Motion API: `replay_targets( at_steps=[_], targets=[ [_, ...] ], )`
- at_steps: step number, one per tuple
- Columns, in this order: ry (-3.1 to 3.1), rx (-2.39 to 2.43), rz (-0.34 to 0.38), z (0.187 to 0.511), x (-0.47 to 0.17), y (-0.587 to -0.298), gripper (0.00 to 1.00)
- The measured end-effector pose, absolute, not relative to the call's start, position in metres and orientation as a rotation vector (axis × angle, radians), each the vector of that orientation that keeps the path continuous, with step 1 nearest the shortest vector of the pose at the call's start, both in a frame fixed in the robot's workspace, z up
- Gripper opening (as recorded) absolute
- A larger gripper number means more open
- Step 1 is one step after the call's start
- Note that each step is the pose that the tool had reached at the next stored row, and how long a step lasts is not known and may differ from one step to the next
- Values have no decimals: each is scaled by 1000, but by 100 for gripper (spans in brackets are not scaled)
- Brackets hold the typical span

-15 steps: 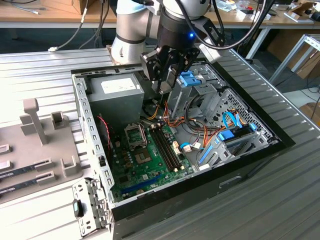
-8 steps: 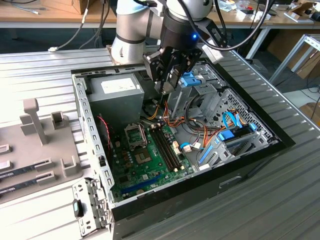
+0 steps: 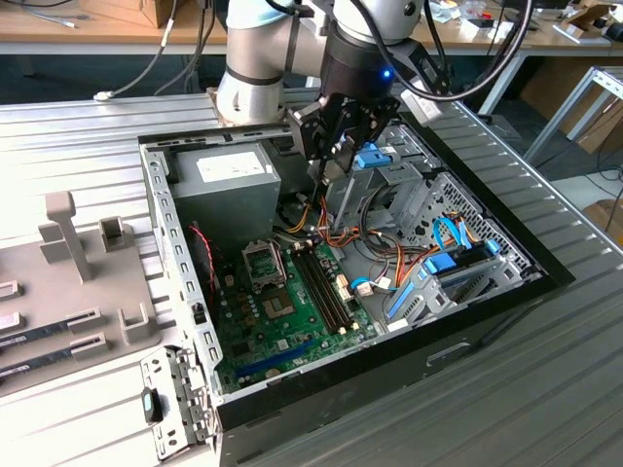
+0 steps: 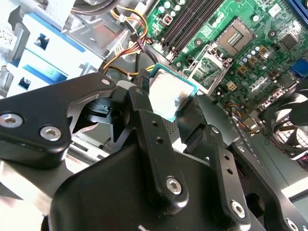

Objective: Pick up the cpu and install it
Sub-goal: 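Pick up the cpu and move it towards the insertion slot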

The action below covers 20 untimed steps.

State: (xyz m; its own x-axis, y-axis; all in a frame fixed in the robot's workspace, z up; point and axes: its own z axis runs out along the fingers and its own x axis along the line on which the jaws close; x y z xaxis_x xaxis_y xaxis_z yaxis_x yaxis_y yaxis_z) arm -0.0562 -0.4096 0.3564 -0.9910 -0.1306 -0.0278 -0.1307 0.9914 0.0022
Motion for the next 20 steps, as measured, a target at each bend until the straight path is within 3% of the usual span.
replay_targets(
  at_steps=[20],
  targets=[
    [3107,-204,4,349,-51,-432,47]
  ],
)
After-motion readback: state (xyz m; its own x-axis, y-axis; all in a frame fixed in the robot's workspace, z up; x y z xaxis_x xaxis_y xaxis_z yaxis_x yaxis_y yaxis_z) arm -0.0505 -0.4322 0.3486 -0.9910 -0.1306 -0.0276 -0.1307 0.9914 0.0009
